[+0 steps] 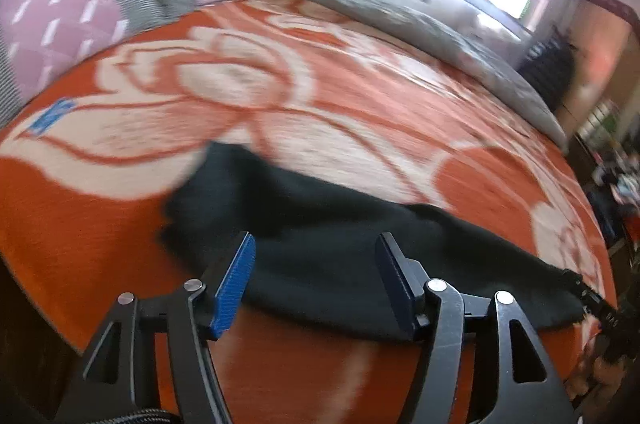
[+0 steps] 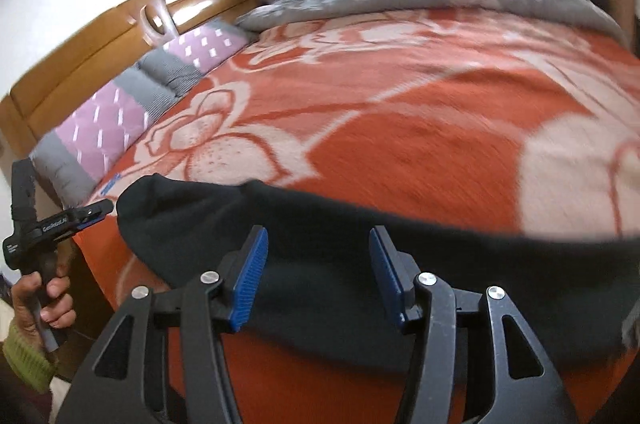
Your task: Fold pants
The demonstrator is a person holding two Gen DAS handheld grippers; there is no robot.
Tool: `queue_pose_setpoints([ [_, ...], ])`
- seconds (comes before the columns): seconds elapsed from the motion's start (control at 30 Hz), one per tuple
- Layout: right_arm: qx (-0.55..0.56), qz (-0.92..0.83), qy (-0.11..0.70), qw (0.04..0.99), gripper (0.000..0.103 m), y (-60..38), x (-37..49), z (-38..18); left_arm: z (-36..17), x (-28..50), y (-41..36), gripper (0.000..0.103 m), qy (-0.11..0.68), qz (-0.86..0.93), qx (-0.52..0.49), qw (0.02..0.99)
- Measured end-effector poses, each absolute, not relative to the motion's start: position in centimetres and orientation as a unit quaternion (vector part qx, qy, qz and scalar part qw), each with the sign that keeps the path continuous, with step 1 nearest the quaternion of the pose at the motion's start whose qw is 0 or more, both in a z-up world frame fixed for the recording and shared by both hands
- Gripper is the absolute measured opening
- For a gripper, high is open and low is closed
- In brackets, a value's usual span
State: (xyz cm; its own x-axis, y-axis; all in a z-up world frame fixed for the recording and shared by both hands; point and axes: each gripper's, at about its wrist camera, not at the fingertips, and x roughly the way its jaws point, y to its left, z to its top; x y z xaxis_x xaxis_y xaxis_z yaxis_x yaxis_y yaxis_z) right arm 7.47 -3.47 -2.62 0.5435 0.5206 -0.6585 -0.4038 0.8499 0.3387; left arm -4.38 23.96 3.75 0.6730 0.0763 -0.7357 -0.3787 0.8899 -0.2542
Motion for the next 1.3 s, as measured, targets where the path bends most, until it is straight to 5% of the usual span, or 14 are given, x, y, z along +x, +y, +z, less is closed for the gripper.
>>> queue_pose_setpoints([
  [0.5, 0.215, 0.105, 0.413, 0.879, 0.059, -19.1, 1.5, -5.9, 2.6, 5.8, 3.4, 0.071, 0.463, -0.076, -0.047, 0.882],
  [1.3, 0.421, 0.048, 0.387, 0.819, 0.066, -26.4, 5.4, -9.8, -0.3, 17.2, -13.7, 0.076, 0.551, -0.256, 0.091, 0.789],
])
